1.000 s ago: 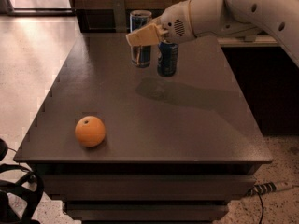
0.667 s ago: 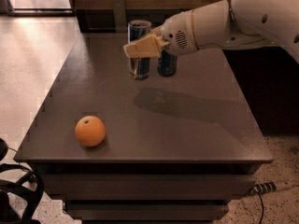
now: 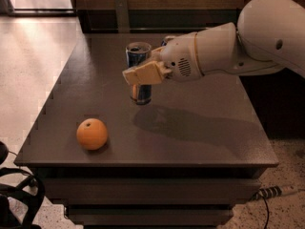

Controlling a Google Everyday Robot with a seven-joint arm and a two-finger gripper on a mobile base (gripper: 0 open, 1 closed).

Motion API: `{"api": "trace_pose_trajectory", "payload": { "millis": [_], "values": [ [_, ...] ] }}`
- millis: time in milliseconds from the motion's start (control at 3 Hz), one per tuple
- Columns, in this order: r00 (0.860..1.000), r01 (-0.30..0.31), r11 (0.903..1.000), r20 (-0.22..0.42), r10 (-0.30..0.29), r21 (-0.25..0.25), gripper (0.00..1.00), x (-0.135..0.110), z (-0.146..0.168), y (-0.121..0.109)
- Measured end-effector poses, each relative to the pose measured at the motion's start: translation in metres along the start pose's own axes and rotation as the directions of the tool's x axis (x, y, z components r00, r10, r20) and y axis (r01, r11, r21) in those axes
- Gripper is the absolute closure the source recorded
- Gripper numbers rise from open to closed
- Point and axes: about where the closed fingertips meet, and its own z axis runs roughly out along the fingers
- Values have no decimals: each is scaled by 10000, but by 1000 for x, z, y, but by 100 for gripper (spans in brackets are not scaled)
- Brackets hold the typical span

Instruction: Move redbull can near orange

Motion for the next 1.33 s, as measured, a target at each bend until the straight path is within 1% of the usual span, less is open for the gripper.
{"api": "trace_pose_trajectory", "payload": {
  "millis": [333, 667, 1333],
  "values": [
    [9992, 293, 9995, -258, -296, -116, 100, 23, 3, 19],
    [9983, 468, 9987, -346, -475, -215, 100, 44, 5, 30],
    [9979, 643, 9975, 75, -641, -299, 98, 82, 15, 36]
  ]
}}
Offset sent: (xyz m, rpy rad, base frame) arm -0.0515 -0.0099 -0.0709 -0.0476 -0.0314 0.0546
